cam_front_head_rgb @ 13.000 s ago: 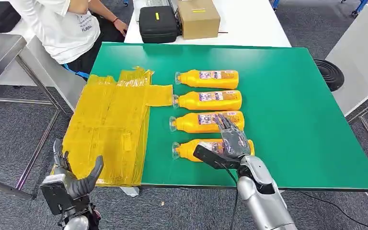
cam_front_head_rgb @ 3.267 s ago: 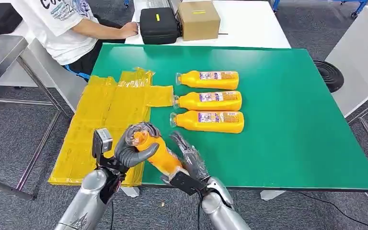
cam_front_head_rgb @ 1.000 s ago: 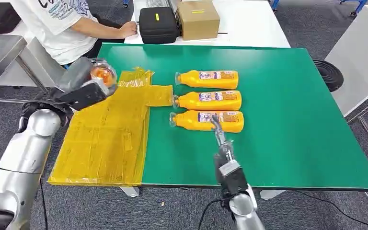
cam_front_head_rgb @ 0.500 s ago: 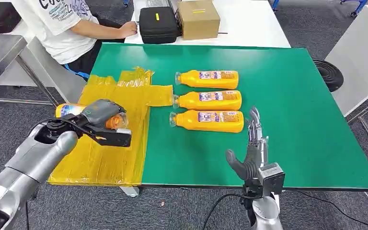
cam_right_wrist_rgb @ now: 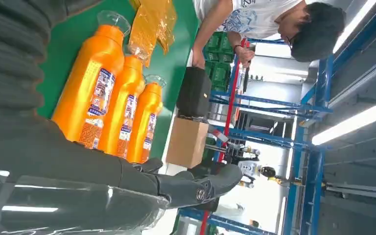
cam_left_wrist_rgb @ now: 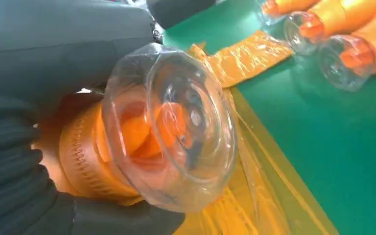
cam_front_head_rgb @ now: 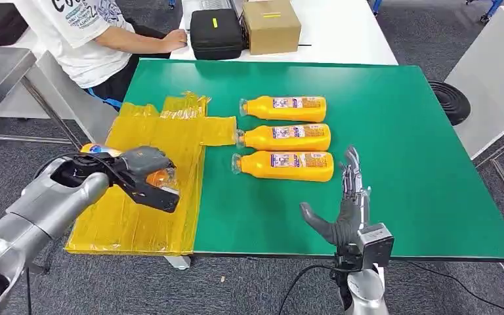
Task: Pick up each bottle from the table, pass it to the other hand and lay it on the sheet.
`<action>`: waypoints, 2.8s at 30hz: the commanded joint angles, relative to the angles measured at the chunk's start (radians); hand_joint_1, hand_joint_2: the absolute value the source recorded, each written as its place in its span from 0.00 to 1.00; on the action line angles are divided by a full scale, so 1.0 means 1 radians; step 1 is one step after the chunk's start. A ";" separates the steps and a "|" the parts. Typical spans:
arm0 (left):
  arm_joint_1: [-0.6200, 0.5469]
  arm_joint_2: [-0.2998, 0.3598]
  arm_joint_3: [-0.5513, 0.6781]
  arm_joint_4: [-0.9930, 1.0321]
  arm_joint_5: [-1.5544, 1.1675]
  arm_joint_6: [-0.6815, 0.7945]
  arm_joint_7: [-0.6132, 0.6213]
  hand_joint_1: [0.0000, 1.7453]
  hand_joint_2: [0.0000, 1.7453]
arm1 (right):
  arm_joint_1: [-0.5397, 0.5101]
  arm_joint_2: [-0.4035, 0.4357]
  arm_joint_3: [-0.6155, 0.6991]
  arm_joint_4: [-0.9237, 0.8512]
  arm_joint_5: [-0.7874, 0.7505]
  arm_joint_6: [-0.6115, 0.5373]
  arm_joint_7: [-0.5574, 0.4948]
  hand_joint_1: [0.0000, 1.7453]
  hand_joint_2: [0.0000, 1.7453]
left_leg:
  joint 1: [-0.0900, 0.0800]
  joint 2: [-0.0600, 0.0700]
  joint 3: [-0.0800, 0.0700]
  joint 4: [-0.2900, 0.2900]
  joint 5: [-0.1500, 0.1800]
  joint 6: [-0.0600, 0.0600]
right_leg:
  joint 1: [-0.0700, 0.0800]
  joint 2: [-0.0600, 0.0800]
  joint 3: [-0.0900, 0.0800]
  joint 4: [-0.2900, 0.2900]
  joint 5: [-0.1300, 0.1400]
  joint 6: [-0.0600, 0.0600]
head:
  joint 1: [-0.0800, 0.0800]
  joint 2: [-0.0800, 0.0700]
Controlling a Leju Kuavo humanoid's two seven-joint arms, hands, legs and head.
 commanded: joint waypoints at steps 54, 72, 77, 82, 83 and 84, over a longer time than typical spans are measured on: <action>-0.036 -0.139 -0.260 0.446 0.045 0.047 -0.056 1.00 1.00 | -0.052 -0.048 0.083 0.150 -0.031 0.001 0.000 0.00 1.00 | 0.000 0.002 0.008 -0.001 -0.001 0.000 | 0.001 0.001 0.008 -0.002 0.000 -0.003 | 0.000 0.000; -0.046 -0.098 -0.277 0.423 0.115 -0.046 -0.119 0.03 1.00 | -0.086 -0.066 0.132 0.198 -0.066 -0.035 0.000 0.00 1.00 | 0.001 0.003 0.009 -0.001 -0.001 -0.001 | 0.001 0.002 0.008 -0.001 0.000 -0.003 | 0.000 0.000; -0.046 -0.105 -0.283 0.423 0.120 -0.045 -0.118 0.01 1.00 | -0.075 -0.069 0.131 0.188 -0.065 -0.042 0.000 0.00 1.00 | 0.001 0.002 0.008 -0.001 -0.001 -0.001 | 0.001 0.001 0.008 -0.001 0.000 -0.002 | 0.000 0.000; -0.046 -0.110 -0.283 0.425 0.122 -0.047 -0.115 0.01 1.00 | -0.072 -0.071 0.131 0.184 -0.067 -0.041 0.000 0.00 1.00 | 0.001 0.002 0.008 -0.001 0.000 -0.001 | 0.001 0.001 0.008 -0.001 0.000 -0.003 | 0.000 0.000; -0.046 -0.110 -0.283 0.425 0.122 -0.047 -0.115 0.01 1.00 | -0.072 -0.071 0.131 0.184 -0.067 -0.041 0.000 0.00 1.00 | 0.000 0.001 0.007 -0.001 0.000 -0.001 | 0.001 0.001 0.007 -0.001 0.000 -0.002 | 0.000 0.000; -0.046 -0.110 -0.283 0.425 0.122 -0.047 -0.115 0.01 1.00 | -0.072 -0.071 0.131 0.184 -0.067 -0.041 0.000 0.00 1.00 | 0.000 0.001 0.007 -0.001 0.000 -0.001 | 0.001 0.001 0.007 0.000 0.000 -0.002 | 0.000 0.000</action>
